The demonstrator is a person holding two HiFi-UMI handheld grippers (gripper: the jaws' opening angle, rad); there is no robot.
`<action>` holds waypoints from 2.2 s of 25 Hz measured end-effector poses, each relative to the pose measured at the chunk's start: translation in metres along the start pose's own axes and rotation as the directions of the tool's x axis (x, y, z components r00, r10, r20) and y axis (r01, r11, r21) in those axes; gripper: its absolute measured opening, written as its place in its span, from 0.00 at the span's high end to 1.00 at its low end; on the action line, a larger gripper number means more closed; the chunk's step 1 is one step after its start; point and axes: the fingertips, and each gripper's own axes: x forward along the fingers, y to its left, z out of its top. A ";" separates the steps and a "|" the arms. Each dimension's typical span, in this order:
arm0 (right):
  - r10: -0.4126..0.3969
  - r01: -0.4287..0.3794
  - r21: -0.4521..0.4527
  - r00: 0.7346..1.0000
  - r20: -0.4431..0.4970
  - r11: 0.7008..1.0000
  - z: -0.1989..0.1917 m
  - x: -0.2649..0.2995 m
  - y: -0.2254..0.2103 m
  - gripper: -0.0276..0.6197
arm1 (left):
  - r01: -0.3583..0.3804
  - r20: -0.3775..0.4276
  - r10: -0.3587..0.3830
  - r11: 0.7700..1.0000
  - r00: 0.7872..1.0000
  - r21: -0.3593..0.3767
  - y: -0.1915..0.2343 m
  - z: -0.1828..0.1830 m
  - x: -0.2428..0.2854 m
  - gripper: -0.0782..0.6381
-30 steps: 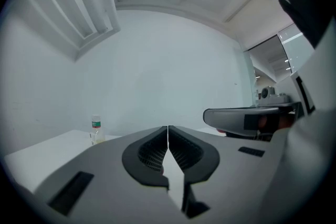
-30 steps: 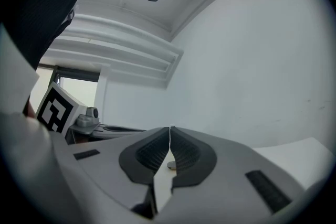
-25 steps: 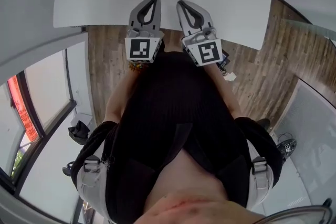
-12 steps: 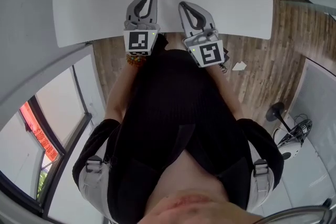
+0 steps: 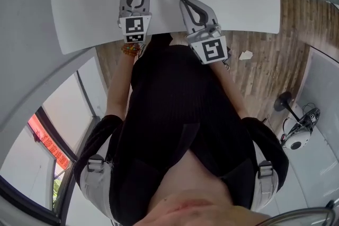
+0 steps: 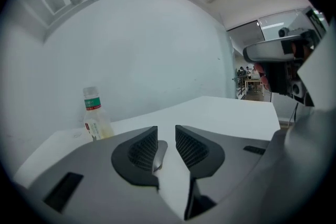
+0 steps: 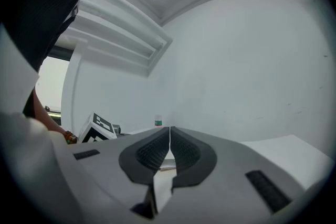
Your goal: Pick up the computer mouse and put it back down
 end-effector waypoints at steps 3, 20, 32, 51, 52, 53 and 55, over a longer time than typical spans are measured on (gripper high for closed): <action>-0.021 0.021 0.003 1.000 -0.010 1.000 -0.005 0.005 0.002 0.91 | 0.023 -0.049 -0.023 1.000 0.999 -0.014 0.010 -0.019 0.013 0.71; -0.116 0.116 0.004 0.993 -0.017 0.993 -0.010 0.026 0.000 0.91 | 0.171 -0.267 -0.176 0.984 0.947 -0.041 0.036 -0.093 0.059 0.48; -0.132 0.132 0.009 0.991 -0.018 0.991 -0.012 0.030 0.001 0.91 | 0.205 -0.298 -0.203 0.978 0.933 -0.027 0.035 -0.099 0.070 0.46; -0.115 0.115 -0.008 0.993 -0.024 0.993 -0.017 0.032 0.003 0.91 | 0.217 -0.348 -0.190 0.975 0.918 0.042 0.034 -0.106 0.072 0.51; -0.115 0.115 -0.009 0.993 -0.024 0.993 -0.017 0.033 0.004 0.91 | 0.218 -0.348 -0.188 0.975 0.918 0.048 0.034 -0.106 0.072 0.52; -0.115 0.115 -0.010 0.993 -0.023 0.993 -0.017 0.033 0.004 0.91 | 0.218 -0.348 -0.185 0.974 0.919 0.057 0.034 -0.106 0.072 0.52; -0.115 0.115 -0.010 0.993 -0.024 0.993 -0.018 0.033 0.003 0.91 | 0.217 -0.345 -0.180 0.974 0.921 0.069 0.034 -0.106 0.072 0.52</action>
